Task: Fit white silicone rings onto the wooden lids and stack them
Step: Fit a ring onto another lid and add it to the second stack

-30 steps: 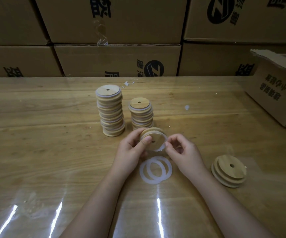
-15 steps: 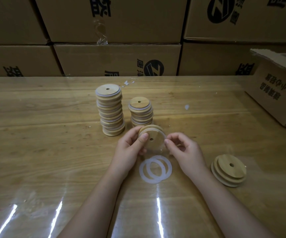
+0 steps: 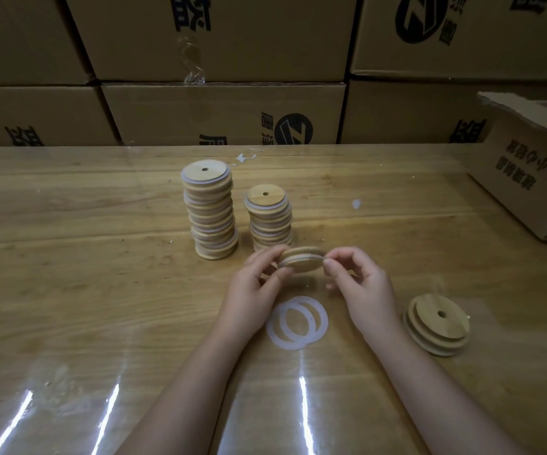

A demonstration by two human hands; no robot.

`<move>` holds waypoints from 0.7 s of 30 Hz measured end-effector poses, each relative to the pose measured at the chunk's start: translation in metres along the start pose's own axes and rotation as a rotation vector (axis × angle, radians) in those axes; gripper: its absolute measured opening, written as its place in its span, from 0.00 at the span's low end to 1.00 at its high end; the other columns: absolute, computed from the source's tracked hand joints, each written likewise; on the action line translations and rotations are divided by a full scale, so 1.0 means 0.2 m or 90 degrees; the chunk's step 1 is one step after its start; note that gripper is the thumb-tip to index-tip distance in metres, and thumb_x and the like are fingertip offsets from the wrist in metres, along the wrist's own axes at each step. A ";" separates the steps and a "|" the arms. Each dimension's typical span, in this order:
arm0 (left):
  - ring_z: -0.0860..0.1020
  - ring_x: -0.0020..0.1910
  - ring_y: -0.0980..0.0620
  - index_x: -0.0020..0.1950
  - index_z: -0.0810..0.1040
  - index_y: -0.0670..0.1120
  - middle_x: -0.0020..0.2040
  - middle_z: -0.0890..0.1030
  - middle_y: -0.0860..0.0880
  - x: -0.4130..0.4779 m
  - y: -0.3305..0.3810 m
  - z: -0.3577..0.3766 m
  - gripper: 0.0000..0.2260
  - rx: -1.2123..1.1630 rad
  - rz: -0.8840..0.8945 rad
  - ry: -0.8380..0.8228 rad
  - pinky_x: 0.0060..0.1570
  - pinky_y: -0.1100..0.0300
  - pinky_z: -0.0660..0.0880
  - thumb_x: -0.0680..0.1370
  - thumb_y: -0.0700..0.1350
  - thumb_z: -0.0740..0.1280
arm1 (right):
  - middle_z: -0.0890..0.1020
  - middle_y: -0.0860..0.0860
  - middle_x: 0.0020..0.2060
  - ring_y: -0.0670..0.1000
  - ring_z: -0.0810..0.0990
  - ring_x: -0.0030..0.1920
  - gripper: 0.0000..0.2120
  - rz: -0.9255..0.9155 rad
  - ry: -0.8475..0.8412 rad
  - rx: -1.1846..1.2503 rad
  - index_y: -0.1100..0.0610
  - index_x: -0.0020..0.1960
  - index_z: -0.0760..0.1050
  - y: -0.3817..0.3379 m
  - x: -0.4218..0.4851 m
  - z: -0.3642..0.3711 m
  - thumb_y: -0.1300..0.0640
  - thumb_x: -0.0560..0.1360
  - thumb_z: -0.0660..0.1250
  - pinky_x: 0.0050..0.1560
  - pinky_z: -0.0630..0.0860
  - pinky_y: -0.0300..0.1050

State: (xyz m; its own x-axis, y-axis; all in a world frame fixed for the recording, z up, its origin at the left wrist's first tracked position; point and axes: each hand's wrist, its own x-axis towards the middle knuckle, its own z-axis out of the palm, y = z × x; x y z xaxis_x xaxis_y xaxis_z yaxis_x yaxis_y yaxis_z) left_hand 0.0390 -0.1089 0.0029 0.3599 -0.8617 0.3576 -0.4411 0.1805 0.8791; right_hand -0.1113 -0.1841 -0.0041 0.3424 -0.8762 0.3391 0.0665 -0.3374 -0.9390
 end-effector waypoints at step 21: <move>0.80 0.36 0.53 0.55 0.79 0.41 0.38 0.83 0.44 0.02 0.02 -0.04 0.14 -0.321 -0.184 0.024 0.36 0.61 0.77 0.72 0.45 0.69 | 0.82 0.42 0.42 0.42 0.80 0.43 0.13 -0.004 -0.042 -0.034 0.46 0.45 0.78 -0.03 -0.02 0.01 0.65 0.73 0.69 0.42 0.80 0.46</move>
State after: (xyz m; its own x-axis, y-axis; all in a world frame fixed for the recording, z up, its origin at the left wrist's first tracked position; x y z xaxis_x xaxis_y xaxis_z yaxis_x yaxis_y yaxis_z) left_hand 0.0462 -0.1078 0.0110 0.4399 -0.8941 0.0838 0.1224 0.1521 0.9808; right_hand -0.1108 -0.1784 0.0007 0.4033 -0.8500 0.3388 0.0198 -0.3621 -0.9319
